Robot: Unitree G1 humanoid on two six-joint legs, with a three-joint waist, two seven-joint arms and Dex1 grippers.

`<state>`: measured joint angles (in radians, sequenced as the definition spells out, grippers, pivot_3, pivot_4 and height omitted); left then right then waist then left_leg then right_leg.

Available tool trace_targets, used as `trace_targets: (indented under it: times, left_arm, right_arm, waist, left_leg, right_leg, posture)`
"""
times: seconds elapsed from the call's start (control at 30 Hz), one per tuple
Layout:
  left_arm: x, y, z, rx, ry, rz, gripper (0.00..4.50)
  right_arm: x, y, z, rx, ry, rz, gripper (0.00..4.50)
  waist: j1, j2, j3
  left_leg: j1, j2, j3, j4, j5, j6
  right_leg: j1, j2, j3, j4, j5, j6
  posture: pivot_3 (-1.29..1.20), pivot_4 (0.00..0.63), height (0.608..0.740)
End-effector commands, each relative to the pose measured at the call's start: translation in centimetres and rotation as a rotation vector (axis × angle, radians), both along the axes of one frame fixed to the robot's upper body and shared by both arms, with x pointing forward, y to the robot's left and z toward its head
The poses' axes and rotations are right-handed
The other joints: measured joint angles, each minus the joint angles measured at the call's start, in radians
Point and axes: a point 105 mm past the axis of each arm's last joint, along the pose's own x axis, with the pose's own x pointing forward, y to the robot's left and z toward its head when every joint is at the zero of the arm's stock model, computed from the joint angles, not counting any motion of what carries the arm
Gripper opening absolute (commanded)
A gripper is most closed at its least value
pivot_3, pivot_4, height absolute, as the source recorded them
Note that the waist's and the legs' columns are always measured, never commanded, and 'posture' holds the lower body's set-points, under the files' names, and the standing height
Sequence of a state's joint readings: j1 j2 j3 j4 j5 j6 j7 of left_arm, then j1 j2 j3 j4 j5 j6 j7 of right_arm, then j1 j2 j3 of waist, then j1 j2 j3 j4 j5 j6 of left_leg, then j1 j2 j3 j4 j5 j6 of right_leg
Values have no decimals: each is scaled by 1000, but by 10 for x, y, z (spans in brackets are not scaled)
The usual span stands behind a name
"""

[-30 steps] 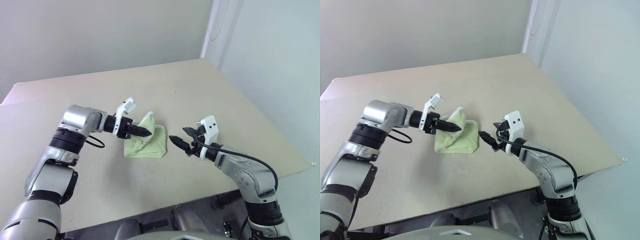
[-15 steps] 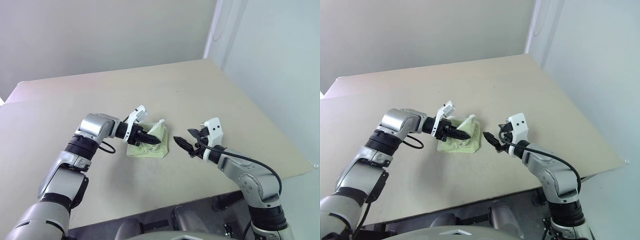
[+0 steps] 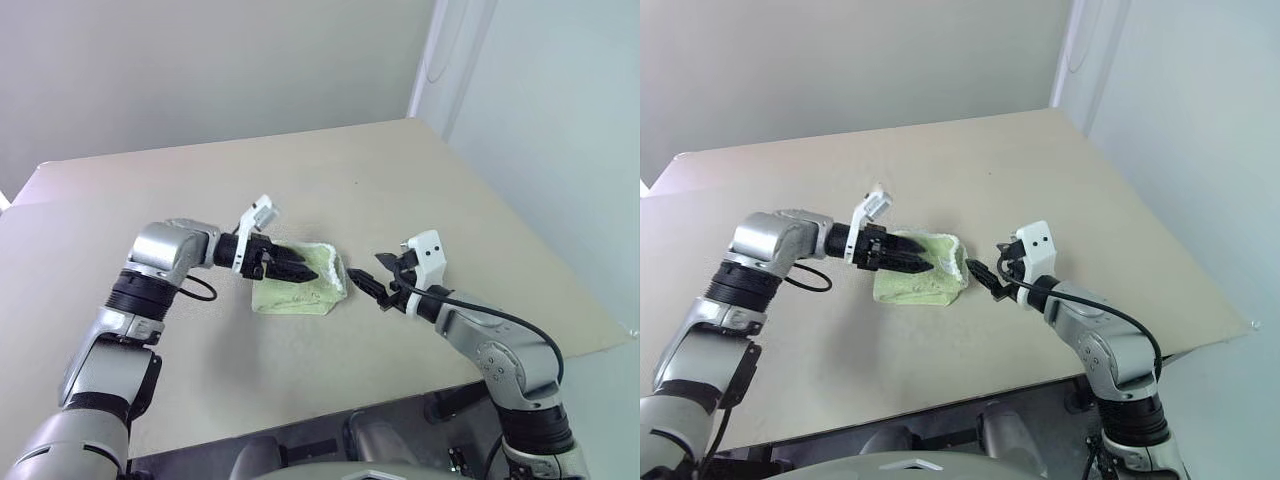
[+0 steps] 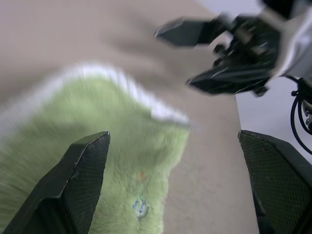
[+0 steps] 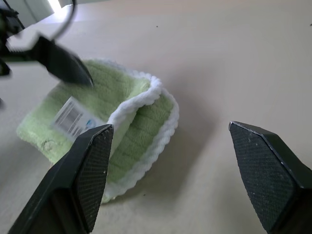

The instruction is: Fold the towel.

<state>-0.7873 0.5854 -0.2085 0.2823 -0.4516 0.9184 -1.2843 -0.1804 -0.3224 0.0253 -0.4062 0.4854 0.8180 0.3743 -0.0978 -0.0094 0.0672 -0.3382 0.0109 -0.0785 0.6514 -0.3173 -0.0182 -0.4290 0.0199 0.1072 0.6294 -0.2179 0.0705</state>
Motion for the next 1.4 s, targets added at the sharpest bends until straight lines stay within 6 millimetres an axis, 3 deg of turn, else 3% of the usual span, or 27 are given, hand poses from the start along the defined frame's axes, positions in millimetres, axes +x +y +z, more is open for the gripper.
trace_targets:
  times: [0.03, 0.13, 0.2, 0.33, 0.47, 0.67, 0.83, 1.03, 1.27, 1.4]
  left_arm:
    - [4, 11, 25, -22, -129, 21, 4451]
    - [16, 29, 27, 34, -239, 104, 4451]
    - [26, 51, 17, 157, -370, 165, 4451]
    - [35, 63, 10, 133, -476, 245, 4451]
    - [40, 54, -8, 198, -619, 244, 4451]
    - [33, 46, -23, 182, -626, 208, 4451]
    - [25, 48, -50, 240, -606, 164, 4451]
    - [28, 47, -86, 352, -636, 137, 4451]
    - [35, 45, -94, 338, -634, 150, 4451]
    - [32, 41, -93, 292, -597, 126, 4451]
  right_arm:
    - [4, 1, 21, 47, -76, 18, 3987]
    - [5, 7, 36, 107, -100, 58, 3987]
    - [8, 18, 52, 156, -122, 107, 3987]
    - [19, 41, 58, 165, -114, 186, 3987]
    - [31, 60, 44, 129, -77, 224, 3987]
    - [28, 78, 16, 73, -18, 289, 3987]
    - [25, 77, -22, -50, 57, 282, 3987]
    - [22, 80, -38, -79, 93, 262, 3987]
    - [24, 75, -55, -165, 109, 235, 3987]
    - [20, 65, -79, -299, 163, 241, 3987]
  waist:
    - [0, 0, 0]
    - [0, 0, 0]
    - [-4, 0, 0]
    - [1, 0, 0]
    - [12, 0, 0]
    - [27, 1, 0]
    - [26, 1, -1]
    - [27, 1, -1]
    - [27, 2, -5]
    - [27, 2, -8]
  left_leg:
    - [0, 0, 0, 0, 0, 0]
    - [0, 0, 0, 1, 0, 0]
    - [1, 0, 0, 1, 0, 0]
    - [1, 2, -1, 1, 0, 0]
    - [0, 2, -1, 1, 0, -1]
    - [-1, 1, 1, 1, 0, 0]
    - [0, 1, 1, 1, 0, 0]
    - [1, 1, 0, 4, 0, 0]
    - [1, 1, 0, 11, 0, 0]
    - [3, 1, 0, 13, 0, 0]
  right_leg:
    - [0, 0, 0, 0, 0, 0]
    - [0, 0, 0, 0, 0, 0]
    - [0, 0, 0, 1, 0, 0]
    - [0, 1, -1, 2, 1, -1]
    - [0, 1, -1, 1, 2, 1]
    - [0, 0, 0, -1, 3, 2]
    - [0, 1, 0, 1, 3, 2]
    - [2, 1, 0, 2, 3, 2]
    - [6, 1, 0, 2, 3, 1]
    - [11, 1, 0, 2, 3, 1]
  posture:
    - [0, 0, 740]
    - [0, 0, 740]
    - [0, 0, 740]
    - [0, 0, 740]
    - [0, 0, 740]
    - [0, 0, 740]
    - [0, 0, 740]
    - [0, 0, 740]
    - [0, 0, 740]
    - [0, 0, 740]
